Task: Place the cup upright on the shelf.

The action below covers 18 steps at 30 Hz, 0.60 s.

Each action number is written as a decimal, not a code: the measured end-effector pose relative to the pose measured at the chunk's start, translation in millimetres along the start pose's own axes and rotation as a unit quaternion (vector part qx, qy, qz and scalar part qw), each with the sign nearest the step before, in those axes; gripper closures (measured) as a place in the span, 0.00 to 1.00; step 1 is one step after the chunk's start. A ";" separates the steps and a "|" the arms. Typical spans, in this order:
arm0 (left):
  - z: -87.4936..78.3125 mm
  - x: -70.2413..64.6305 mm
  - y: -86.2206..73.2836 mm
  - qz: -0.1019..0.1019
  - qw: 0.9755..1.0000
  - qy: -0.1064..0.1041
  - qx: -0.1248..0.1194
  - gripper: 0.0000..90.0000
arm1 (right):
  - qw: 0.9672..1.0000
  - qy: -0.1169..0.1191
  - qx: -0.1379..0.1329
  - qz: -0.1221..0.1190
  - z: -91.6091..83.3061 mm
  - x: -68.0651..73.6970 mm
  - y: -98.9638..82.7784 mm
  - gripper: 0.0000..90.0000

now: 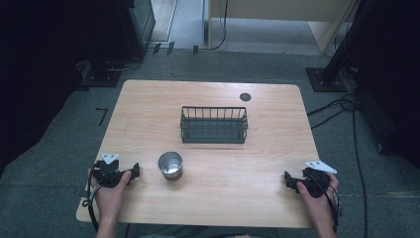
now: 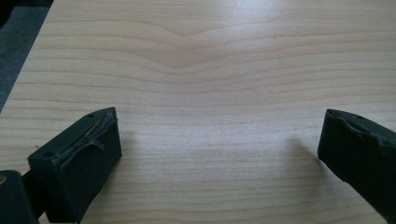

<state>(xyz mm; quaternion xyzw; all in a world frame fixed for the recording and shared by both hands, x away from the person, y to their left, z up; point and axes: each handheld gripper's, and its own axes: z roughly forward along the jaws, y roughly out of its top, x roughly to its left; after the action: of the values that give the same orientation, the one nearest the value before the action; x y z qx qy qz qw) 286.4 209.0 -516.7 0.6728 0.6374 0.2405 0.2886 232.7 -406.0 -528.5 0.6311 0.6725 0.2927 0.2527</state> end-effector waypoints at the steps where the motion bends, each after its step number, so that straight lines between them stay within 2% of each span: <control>1: -0.8 1.9 0.3 -0.007 1.000 -0.005 -0.001 0.00 | 1.000 0.000 0.000 0.000 0.0 0.0 0.0 0.00; 5: -4.3 3.2 2.0 -0.009 1.000 0.004 0.000 0.00 | 1.000 0.000 0.000 0.000 0.0 0.0 0.1 0.00; 11: -18.3 -2.1 10.9 -0.014 1.000 -0.009 -0.016 0.00 | 1.000 0.000 0.000 0.000 0.0 0.0 0.1 0.00; 12: -25.3 -5.0 14.6 -0.018 0.999 -0.018 -0.027 0.00 | 1.000 0.000 0.000 0.000 0.0 0.1 0.1 0.00; 14: -28.8 -6.9 16.6 -0.019 0.999 -0.022 -0.032 0.00 | 1.000 0.000 0.000 -0.001 0.1 0.0 0.1 0.00; 15: -35.7 -12.2 21.2 -0.019 0.999 -0.030 -0.040 0.00 | 1.000 0.000 0.000 -0.001 0.1 0.0 0.1 0.00; 18: -46.3 -22.8 28.9 -0.010 0.997 -0.048 -0.052 0.00 | 1.000 0.000 -0.001 0.000 0.1 0.0 0.1 0.00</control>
<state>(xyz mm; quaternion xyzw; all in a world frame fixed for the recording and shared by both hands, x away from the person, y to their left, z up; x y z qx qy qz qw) 273.6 189.5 -462.3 0.6610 0.6164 0.2380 0.3556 232.8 -406.0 -528.5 0.6307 0.6725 0.2931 0.2530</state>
